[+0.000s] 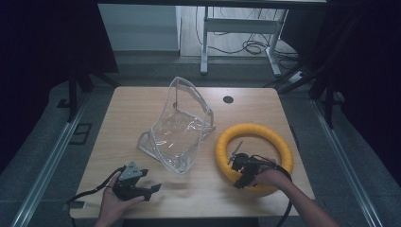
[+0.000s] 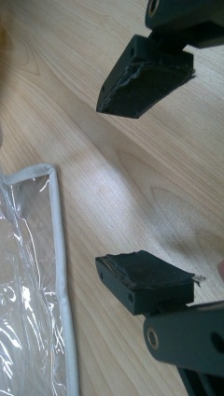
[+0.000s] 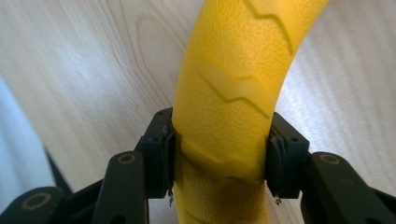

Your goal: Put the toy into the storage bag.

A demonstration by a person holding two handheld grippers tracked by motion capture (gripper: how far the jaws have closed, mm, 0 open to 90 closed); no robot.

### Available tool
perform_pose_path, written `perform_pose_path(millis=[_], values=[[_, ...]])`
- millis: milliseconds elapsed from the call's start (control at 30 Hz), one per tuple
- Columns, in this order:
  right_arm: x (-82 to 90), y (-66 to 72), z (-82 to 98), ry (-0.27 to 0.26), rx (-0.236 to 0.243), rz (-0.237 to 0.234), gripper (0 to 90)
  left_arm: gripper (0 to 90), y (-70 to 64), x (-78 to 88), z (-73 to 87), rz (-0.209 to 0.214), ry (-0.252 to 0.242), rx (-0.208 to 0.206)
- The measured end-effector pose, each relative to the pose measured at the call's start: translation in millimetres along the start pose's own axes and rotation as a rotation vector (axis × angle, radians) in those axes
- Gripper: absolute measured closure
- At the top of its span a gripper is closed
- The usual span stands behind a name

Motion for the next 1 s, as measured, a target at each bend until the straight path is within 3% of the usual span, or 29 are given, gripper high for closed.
perform_pose_path(millis=[200, 600, 1000], values=[[20.9, -6.7, -2.1, -0.099, -0.041, -0.025, 51.4, 22.6, 0.2, 1.7, -0.9, -0.001, -0.006, 0.003], [41.7, -13.8, -0.3, -0.171, -0.065, -0.031, 51.5, 22.7, 0.4, 1.8, -1.2, 0.001, -0.01, 0.004], [69.2, -25.6, 4.8, -0.285, -0.102, -0.011, 51.6, 22.7, 0.7, 2.6, -1.6, -0.002, -0.013, 0.005]])
Point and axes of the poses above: each handheld gripper's, and its own axes: x roughly backward along the jaws, z roughly out of its underside, y roughly to its left, the point moved 5 cm from there along -x, roughly forward along the jaws, and after that the axes turned 10 degrees about x, right-handed, at the moved point
